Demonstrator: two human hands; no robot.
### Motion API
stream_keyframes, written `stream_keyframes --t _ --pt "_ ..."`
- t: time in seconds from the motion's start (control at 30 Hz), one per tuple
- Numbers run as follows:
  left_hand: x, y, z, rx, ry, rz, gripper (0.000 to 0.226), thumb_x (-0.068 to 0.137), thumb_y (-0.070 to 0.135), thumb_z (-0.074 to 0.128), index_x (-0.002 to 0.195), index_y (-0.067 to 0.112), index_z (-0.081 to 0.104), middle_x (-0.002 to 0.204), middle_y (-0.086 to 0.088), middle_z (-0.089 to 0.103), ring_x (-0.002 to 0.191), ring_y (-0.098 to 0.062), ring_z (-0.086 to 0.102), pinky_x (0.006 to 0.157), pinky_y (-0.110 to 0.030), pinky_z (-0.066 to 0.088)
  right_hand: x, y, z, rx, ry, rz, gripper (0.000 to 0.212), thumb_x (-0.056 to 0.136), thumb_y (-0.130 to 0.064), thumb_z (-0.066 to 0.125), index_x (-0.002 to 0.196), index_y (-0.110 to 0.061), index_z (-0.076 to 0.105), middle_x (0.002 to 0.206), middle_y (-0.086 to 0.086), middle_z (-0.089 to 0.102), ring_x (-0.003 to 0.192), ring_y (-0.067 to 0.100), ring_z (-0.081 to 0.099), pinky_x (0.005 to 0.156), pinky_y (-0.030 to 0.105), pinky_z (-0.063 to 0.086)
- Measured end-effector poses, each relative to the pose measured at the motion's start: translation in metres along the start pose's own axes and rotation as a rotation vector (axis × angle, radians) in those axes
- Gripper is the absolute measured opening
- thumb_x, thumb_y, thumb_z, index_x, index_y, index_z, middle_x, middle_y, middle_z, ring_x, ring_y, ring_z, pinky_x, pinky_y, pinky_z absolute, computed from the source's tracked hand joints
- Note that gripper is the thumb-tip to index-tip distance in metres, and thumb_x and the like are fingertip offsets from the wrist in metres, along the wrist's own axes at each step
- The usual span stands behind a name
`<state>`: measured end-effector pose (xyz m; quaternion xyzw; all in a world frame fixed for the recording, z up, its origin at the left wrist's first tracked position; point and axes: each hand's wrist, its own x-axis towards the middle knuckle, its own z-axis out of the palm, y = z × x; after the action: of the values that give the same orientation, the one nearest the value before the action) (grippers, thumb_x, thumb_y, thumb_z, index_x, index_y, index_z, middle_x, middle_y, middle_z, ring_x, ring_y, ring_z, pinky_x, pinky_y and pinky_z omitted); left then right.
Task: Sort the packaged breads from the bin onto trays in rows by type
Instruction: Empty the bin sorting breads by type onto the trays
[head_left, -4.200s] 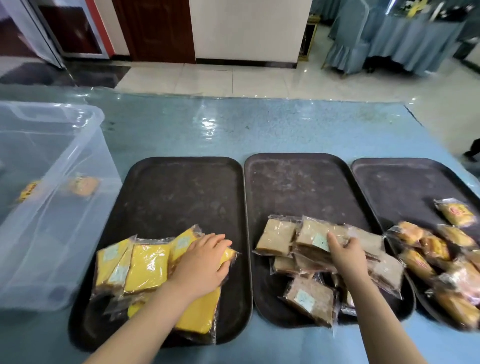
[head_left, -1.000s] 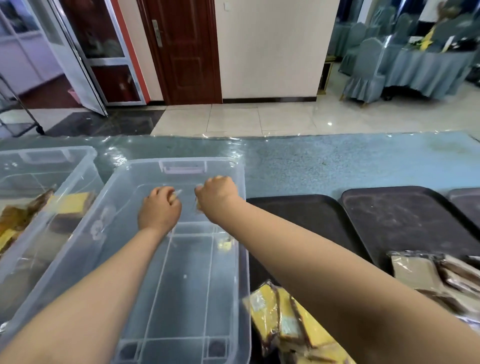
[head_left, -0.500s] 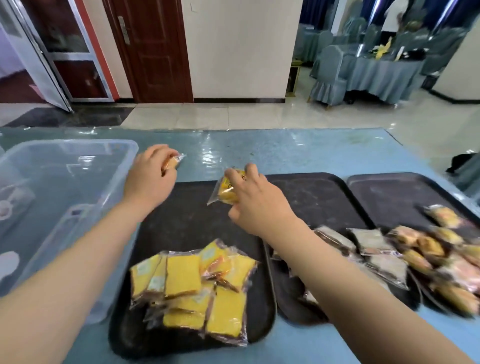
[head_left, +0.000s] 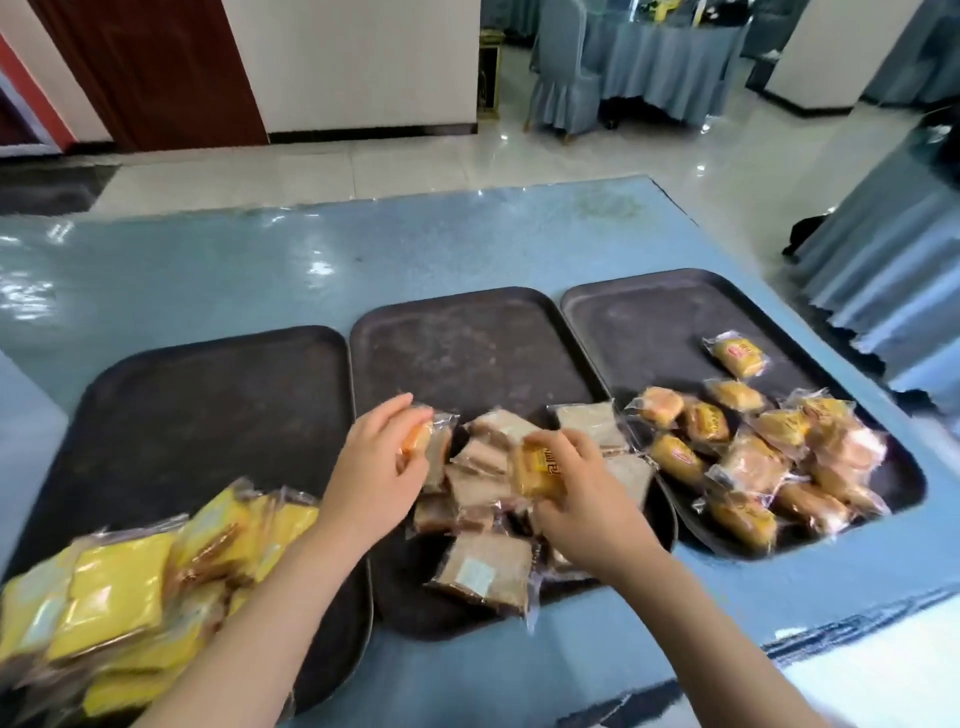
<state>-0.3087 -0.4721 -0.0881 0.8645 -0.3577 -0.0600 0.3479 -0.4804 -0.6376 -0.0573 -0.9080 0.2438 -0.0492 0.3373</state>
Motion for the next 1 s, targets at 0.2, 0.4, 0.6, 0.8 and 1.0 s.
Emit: stream_keyframes --t 0.2,0.4,0.6,0.8,1.0 --pt "0.037 0.044 0.077 -0.035 -0.102 0.036 0.045 0.091 0.017 0.060 0.133 0.033 0.055 0.148 0.017 0.034 0.137 -0.008 0.029 0.112 -0.040 0.036 0.027 0.082 -0.060 0.097 -0.021 0.038 0.055 0.080 -0.009 0.061 0.122 -0.041 0.047 0.130 -0.017 0.041 0.110 0.006 0.049 0.089 0.025 0.044" --pt "0.074 0.103 0.137 -0.056 -0.111 0.083 0.044 0.089 0.014 0.062 0.131 0.029 0.058 0.148 0.014 0.036 0.136 -0.009 0.031 0.109 -0.041 0.039 0.041 0.140 -0.121 0.566 -0.025 0.196 0.047 0.078 -0.012 0.069 0.112 -0.043 0.058 0.110 -0.024 0.059 0.093 -0.011 0.056 0.078 0.012 0.045" --pt "0.097 0.159 0.191 -0.023 -0.184 0.113 0.044 0.091 0.017 0.060 0.133 0.028 0.056 0.149 0.012 0.035 0.136 -0.008 0.029 0.112 -0.037 0.035 0.060 0.194 -0.170 0.640 -0.033 0.216 0.052 0.067 -0.018 0.062 0.112 -0.043 0.057 0.100 -0.014 0.065 0.084 0.005 0.062 0.077 0.028 0.053" --pt "0.108 0.224 0.247 0.006 -0.234 0.082 0.052 0.091 0.023 0.061 0.140 0.035 0.048 0.149 0.020 0.031 0.135 0.002 0.023 0.113 -0.021 0.018 0.078 0.257 -0.230 0.720 -0.153 0.204 0.055 0.070 -0.017 0.062 0.118 -0.041 0.055 0.105 0.009 0.065 0.084 0.014 0.062 0.084 0.036 0.051" --pt "0.108 0.264 0.308 -0.032 -0.290 -0.060 0.047 0.094 0.028 0.057 0.139 0.035 0.047 0.152 0.020 0.024 0.143 -0.001 0.015 0.120 -0.028 0.017 0.086 0.312 -0.278 0.657 -0.271 0.130 0.049 0.078 -0.033 0.053 0.126 -0.042 0.053 0.115 0.010 0.061 0.102 0.018 0.059 0.098 0.038 0.045"
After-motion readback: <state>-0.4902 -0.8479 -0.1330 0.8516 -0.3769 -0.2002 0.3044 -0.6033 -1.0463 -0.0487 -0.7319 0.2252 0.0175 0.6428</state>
